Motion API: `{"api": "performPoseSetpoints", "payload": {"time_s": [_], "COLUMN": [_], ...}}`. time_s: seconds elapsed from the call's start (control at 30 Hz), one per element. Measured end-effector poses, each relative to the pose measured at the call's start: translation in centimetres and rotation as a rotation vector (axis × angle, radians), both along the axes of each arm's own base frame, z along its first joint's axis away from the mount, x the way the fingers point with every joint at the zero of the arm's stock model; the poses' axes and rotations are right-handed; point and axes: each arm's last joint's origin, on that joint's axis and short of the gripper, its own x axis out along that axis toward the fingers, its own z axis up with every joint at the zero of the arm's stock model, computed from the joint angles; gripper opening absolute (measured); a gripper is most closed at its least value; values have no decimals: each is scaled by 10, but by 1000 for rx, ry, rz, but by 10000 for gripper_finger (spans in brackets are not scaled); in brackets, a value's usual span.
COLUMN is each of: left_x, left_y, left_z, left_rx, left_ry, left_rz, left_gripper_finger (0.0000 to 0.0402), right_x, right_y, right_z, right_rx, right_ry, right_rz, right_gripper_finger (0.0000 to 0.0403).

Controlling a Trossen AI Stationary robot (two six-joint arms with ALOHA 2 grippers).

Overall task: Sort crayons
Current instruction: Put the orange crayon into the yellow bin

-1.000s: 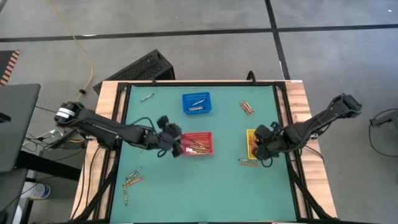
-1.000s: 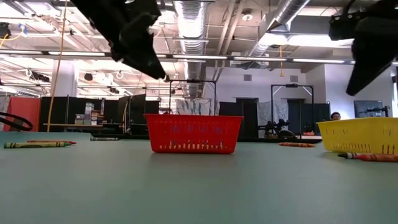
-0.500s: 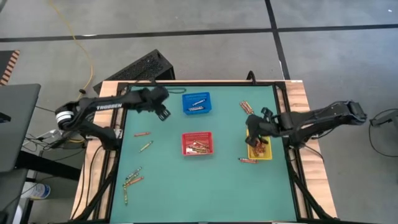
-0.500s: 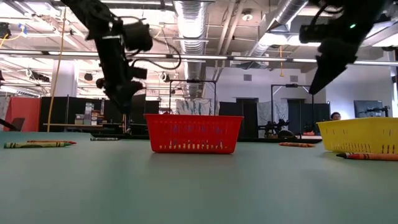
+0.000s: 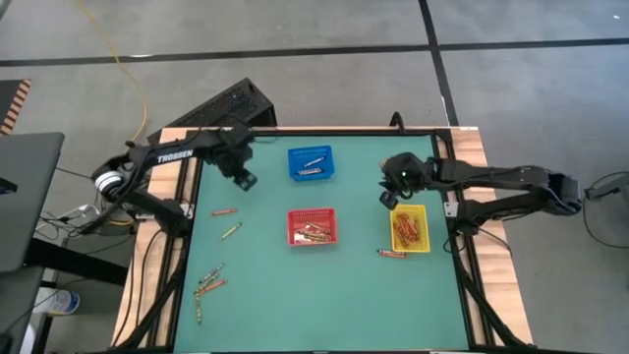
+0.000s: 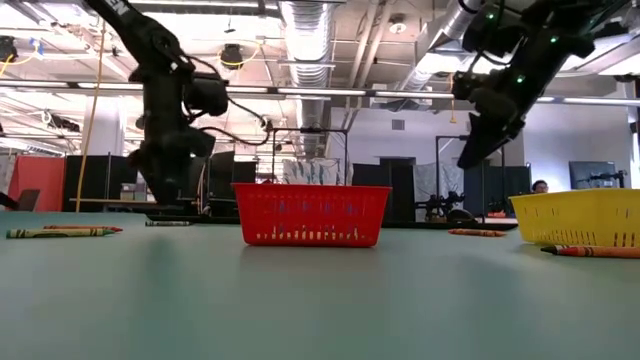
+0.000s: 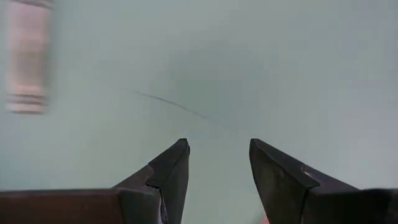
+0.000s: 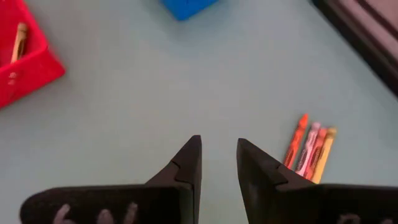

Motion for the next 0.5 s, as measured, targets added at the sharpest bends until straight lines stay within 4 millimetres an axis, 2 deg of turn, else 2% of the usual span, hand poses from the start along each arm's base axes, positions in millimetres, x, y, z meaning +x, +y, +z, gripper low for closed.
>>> {"api": "performPoseSetpoints", "payload": {"time_s": [0.1,0.27,0.37,0.5], "left_x": [10,13,18,17], "left_y": [-27,-74,-93,-109], "left_z": [4,7,6,-7], "left_rx": [-71,-45,8,13], "left_ry": [8,247,306,321], "left_rz": [-120,-230,-302,-394], "left_gripper_finger": [157,157,157,157], "right_x": [1,3,4,5], "right_y": [-9,-16,-17,-17], "right_z": [2,7,8,8], "right_rx": [-15,-27,-40,-43], "right_ry": [-47,-104,-119,-124], "right_rz": [19,59,87,89], "right_gripper_finger": [92,92,92,92]}}
